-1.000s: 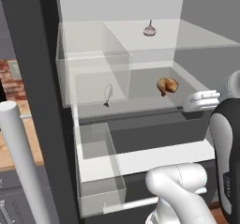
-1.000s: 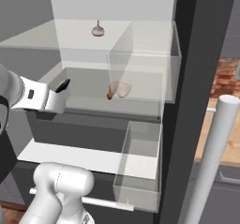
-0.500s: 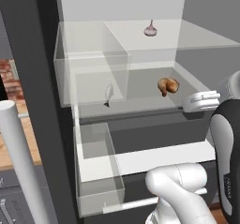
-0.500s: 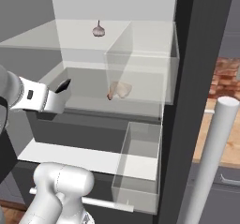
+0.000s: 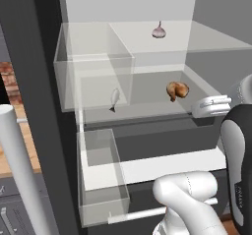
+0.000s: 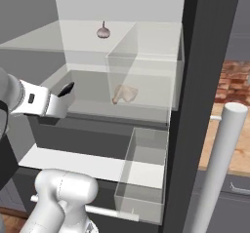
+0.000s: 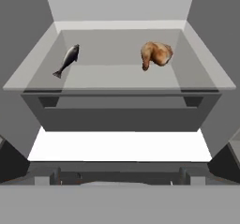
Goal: Gather the tomato and garlic from the fridge and place them on a tray on the dining counter. Then gather the fish and chicken drumstick from the fridge and place them on the other tray.
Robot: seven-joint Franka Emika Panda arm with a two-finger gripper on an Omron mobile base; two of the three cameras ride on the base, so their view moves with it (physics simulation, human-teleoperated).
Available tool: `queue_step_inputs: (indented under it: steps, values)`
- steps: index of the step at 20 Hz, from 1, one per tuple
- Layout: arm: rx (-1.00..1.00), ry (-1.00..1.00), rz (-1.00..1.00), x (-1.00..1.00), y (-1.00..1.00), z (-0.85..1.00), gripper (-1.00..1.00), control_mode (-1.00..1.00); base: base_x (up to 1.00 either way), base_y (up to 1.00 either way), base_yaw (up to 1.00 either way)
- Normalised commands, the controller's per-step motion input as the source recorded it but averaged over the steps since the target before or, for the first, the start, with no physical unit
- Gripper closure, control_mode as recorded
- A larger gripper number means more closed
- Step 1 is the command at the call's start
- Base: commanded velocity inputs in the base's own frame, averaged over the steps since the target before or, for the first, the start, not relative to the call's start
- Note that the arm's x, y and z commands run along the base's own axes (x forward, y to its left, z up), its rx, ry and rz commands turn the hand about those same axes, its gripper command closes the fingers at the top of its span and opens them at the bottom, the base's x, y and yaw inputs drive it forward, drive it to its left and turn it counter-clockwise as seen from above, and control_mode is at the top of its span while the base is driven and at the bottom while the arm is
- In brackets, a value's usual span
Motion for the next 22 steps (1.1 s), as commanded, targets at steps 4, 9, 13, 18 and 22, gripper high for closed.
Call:
queue_step_inputs:
  steps: [4, 9, 13, 18, 22]
  values:
    - [0.0, 0.0, 0.0, 0.0, 0.0, 0.0, -1.0, 1.0, 0.1, -0.13, 0.0]
    - [0.0, -0.08, 0.01, -0.11, 0.0, 0.04, -1.0, -1.0, 0.0, 0.0, 0.0]
    - [0.0, -0.28, 0.0, -0.35, 0.0, 0.56, -1.0, -1.0, 0.0, 0.0, 0.0]
    - [0.0, -0.23, 0.0, -0.03, 0.0, 0.88, -1.0, -1.0, 0.0, 0.0, 0.0]
    - [0.0, -0.22, -0.01, 0.0, 0.0, 0.77, -1.0, -1.0, 0.0, 0.0, 0.0]
